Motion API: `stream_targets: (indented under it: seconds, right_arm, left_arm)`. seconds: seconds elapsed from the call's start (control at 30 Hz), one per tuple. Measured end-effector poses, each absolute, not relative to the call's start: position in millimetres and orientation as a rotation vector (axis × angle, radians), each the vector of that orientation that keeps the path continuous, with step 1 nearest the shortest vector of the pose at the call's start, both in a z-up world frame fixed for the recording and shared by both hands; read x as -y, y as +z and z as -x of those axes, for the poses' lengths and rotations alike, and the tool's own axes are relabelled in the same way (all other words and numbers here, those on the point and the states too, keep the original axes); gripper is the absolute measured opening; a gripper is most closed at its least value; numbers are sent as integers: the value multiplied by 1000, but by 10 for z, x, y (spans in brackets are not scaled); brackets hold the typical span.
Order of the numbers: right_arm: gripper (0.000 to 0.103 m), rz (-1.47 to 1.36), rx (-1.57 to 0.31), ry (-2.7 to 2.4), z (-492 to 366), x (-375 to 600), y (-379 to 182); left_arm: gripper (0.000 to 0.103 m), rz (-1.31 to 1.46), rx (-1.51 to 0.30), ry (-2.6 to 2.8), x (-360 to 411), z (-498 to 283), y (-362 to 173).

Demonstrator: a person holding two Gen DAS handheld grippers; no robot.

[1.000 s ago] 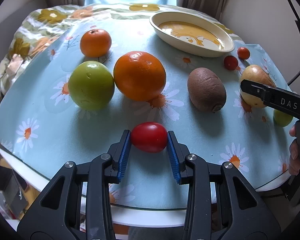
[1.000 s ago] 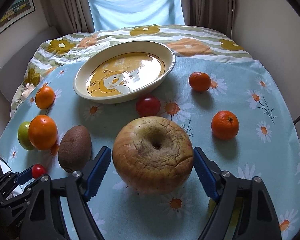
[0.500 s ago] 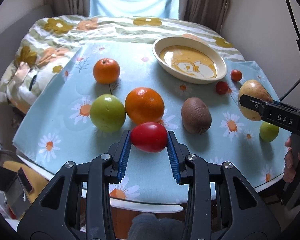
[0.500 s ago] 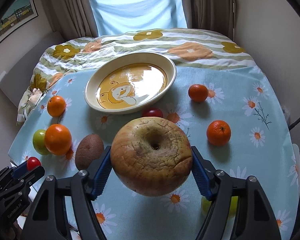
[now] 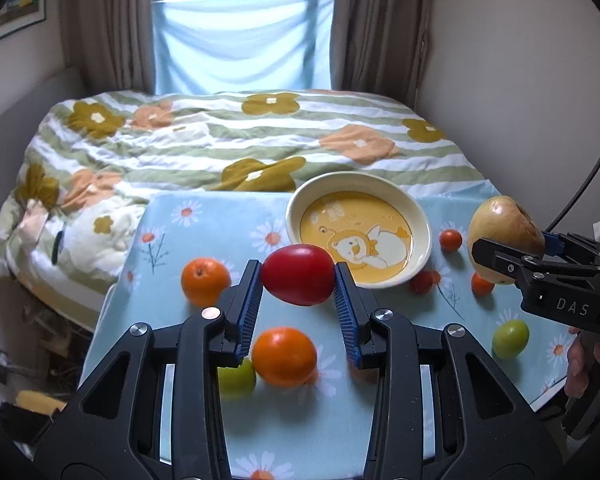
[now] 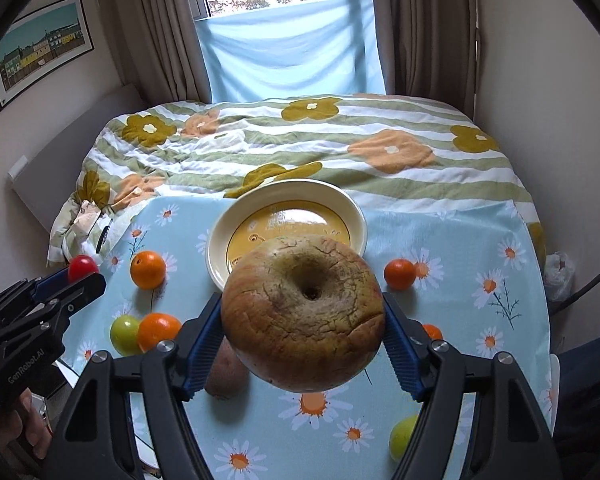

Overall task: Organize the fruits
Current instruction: 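Close the left tool on the red tomato while the right tool grasps the brown apple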

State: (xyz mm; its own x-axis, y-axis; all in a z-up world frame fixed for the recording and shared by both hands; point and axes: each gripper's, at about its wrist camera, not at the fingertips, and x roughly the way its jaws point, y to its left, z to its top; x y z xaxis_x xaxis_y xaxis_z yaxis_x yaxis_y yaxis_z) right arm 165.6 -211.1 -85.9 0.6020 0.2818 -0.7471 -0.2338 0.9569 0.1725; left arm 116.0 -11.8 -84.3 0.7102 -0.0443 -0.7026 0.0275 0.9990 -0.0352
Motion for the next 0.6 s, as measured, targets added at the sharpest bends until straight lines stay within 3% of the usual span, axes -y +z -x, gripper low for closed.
stream_targets:
  seconds: [0.3,0.6]
  right_arm:
    - [70,-119,-876,197,-2136,2050,-802]
    - [70,-174,-900,84,-2596,2081,-939]
  left_arm:
    - [41,-47,-796,-184,172,-2084,-926]
    - [41,-120,-875,-333,390,-2959,-1335]
